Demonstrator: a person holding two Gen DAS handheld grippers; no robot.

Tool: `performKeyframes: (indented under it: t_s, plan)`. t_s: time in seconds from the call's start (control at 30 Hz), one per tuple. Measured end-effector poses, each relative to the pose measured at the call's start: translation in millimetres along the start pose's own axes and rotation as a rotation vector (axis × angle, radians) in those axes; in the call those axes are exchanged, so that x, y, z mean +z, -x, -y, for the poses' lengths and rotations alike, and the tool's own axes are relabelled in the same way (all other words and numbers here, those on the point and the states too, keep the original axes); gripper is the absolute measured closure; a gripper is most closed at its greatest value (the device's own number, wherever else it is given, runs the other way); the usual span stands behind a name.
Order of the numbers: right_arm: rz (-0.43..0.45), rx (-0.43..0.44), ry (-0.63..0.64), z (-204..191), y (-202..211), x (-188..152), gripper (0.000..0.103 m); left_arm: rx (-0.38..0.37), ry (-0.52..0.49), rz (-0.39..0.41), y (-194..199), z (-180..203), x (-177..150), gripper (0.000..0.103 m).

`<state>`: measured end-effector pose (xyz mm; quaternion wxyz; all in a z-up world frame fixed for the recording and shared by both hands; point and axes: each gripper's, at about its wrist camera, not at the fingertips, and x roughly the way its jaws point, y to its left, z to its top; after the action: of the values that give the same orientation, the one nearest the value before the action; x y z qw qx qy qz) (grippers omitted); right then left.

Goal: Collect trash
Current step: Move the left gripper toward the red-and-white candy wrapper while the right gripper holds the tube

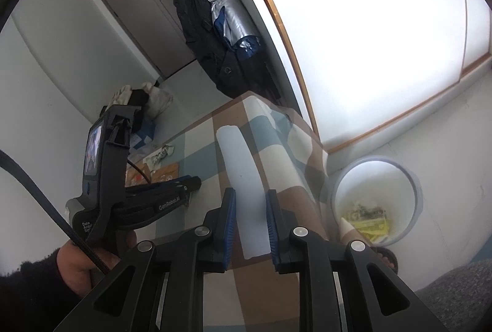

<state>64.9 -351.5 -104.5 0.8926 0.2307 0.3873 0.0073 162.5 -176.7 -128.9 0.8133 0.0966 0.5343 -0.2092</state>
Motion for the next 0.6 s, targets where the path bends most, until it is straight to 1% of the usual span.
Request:
performKeyframes:
  t_s: [0.2,0.33,0.4,0.6]
  plan:
    - [-0.001,-0.016,0.013,-6,-3,-1,0.083,-0.047,-0.001,0.008,7,2,-4,0.102]
    - [-0.028,-0.035,0.039,-9,-9,-5,0.083,-0.077,-0.004,0.014,11,4,-4,0.102]
    - [-0.033,-0.037,0.044,-8,-9,-8,0.083,-0.087,-0.001,0.031,15,2,-4,0.102]
    - [-0.015,-0.010,0.053,-8,-3,-9,0.083,-0.113,0.041,0.067,31,-15,-4,0.102]
